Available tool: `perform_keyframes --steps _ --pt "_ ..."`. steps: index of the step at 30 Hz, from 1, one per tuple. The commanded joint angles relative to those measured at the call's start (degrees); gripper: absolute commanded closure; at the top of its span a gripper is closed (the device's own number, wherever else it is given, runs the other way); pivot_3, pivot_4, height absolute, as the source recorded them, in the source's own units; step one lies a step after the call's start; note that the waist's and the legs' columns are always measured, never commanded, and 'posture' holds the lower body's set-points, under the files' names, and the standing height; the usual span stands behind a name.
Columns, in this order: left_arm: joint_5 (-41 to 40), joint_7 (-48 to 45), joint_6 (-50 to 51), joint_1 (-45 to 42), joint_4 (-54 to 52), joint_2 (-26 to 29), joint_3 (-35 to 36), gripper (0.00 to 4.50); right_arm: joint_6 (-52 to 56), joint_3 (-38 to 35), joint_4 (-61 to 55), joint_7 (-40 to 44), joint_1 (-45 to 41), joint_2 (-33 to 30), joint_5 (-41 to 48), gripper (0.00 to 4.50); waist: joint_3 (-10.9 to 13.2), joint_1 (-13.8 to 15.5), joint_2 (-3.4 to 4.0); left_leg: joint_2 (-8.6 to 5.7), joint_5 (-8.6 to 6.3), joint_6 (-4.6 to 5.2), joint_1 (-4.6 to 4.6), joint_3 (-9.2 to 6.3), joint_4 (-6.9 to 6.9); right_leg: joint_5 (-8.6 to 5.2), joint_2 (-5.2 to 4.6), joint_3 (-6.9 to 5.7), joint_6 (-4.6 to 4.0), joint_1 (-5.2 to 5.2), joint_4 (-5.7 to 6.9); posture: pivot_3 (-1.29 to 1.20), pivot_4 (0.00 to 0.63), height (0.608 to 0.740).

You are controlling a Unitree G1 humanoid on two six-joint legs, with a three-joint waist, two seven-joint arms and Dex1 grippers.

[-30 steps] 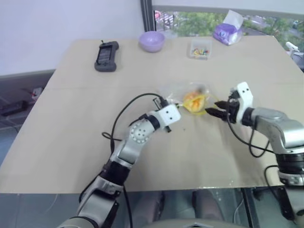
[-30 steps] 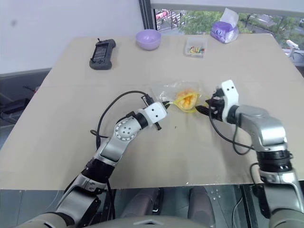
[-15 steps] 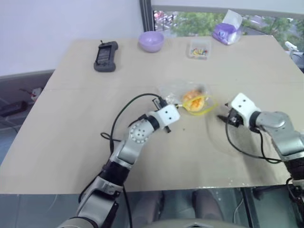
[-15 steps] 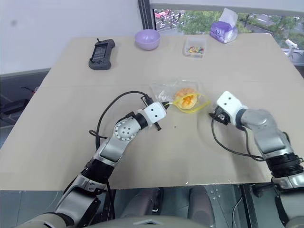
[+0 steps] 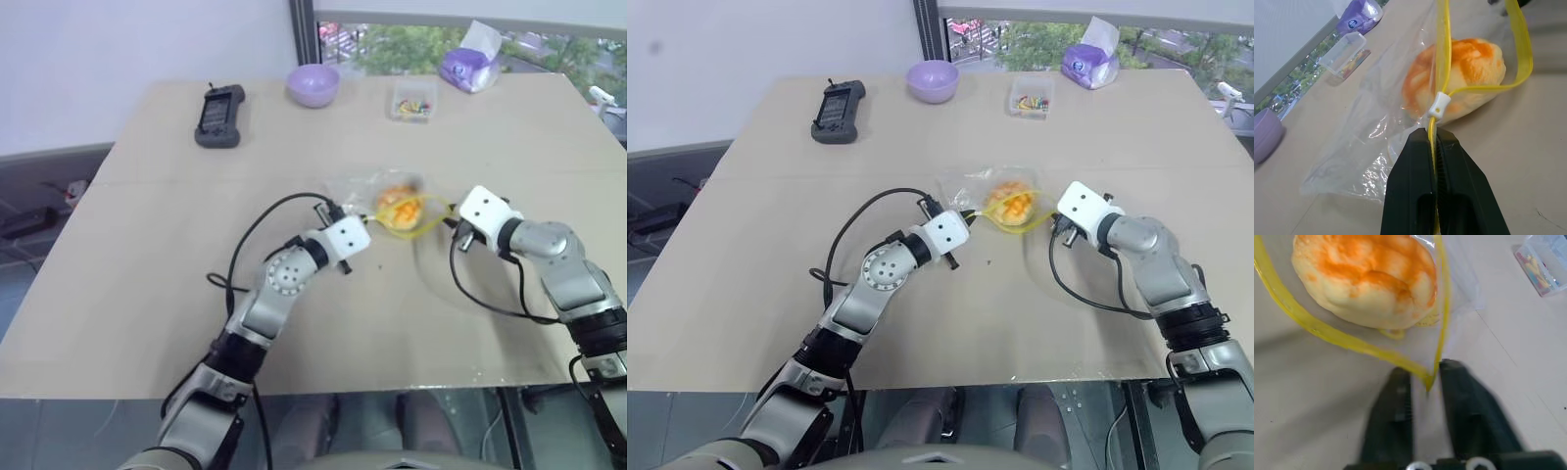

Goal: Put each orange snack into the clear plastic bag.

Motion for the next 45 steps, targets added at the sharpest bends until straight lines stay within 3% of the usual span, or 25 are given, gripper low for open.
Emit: perform_keyframes --steps 1,9,20,38,45 --pt "-0.18 0.56 -0.50 -0.11 -1.42 -0.11 0.41 4.50 -1.24 -1.52 -1.04 0.20 -0.80 -0.24 -0.51 4.44 0.00 0.00 0.00 0.00 0.00 0.00 0.00 0.00 0.00 0.00 0.00 0.00 0.00 0.00 0.00 0.00 0.150 0.740" --pt "0.16 2.28 -1.67 -2.03 -0.11 0.10 1.65 4.50 -0.79 -3.25 -0.88 -1.08 -2.18 -1.14 -2.05 4.44 0.00 0.03 0.00 0.00 0.00 0.00 0.00 0.00 0.00 0.00 0.00 0.00 0.00 0.00 0.00 0.00 0.150 0.740" --pt "-3.72 11.88 -5.68 -12.42 1.40 -2.27 10.22 4.50 -6.98 -11.38 1.27 -11.38 -11.28 0.22 -1.44 4.44 0.01 0.01 -0.03 0.00 0.00 0.00 -0.01 0.00 -0.01 0.00 0.00 -0.01 0.00 0.03 -0.12 0.00 0.150 0.740" --pt "0.08 14.58 -12.22 -18.00 10.63 -1.58 6.87 4.50 -8.68 -10.33 2.84 -15.93 -13.38 2.21 -3.35 4.44 0.01 -0.33 -0.02 -0.01 0.00 0.00 -0.04 0.02 0.01 0.01 0.00 0.00 0.01 0.01 -0.10 0.00 0.150 0.740" --pt "-0.78 11.55 -10.74 -14.07 8.19 -0.51 6.41 4.50 -6.15 -10.87 -1.43 -12.49 -8.65 0.99 -1.81 4.44 0.00 -0.39 -0.02 -0.01 0.00 0.00 -0.04 0.01 -0.01 0.00 0.00 0.00 0.00 0.00 -0.11 0.00 0.150 0.740"
